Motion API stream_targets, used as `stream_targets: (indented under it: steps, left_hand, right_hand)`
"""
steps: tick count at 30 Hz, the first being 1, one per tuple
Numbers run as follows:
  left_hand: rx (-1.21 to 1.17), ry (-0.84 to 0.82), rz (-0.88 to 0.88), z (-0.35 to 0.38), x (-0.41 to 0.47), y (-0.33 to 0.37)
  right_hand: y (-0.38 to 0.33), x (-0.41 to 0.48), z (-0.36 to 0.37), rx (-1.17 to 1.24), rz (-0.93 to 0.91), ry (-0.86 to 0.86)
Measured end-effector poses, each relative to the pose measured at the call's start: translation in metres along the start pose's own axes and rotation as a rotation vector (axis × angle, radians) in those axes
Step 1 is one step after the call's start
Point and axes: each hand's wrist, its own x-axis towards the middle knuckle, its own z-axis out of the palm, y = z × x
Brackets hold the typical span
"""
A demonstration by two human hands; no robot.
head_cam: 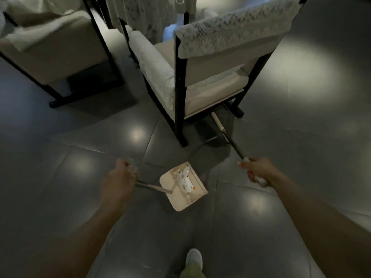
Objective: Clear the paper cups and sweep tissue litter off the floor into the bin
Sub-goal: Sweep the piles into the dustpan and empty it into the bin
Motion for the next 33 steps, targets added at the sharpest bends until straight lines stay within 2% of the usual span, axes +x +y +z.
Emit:
stream_targets:
  steps: [8, 17, 19, 23, 25, 29, 33]
  left_hand:
    - [0.015, 0.010, -0.062, 0.043, 0.037, 0.026]
    - [0.077, 0.007, -0.079, 0.044, 0.073, 0.043]
    - [0.057, 0.002, -0.089, 0.045, 0.074, 0.047]
    - [0.046, -0.014, -0.087, 0.047, 0.072, 0.051]
    - [0.073, -0.013, -0.082, 0.046, 0.072, 0.049]
    - [0.062, -0.022, -0.087, 0.044, 0.070, 0.043]
    - [0.053, -0.007, -0.103, 0.047, 0.070, 0.039]
  right_hand:
    - [-0.015, 0.071, -0.004, -0.369, 0.105, -0.162]
    - [-0.042, 0.033, -0.016, -0.667, 0.123, -0.283]
    - [-0.050, 0.014, -0.023, -0.610, 0.176, -0.332]
    - [-0.066, -0.020, -0.054, -0.206, 0.347, -0.341]
    - [-0.072, -0.033, -0.067, -0.093, 0.399, -0.343]
    - [-0.076, -0.045, -0.072, -0.057, 0.370, -0.354]
    - [-0.078, -0.037, -0.064, -0.058, 0.271, -0.263]
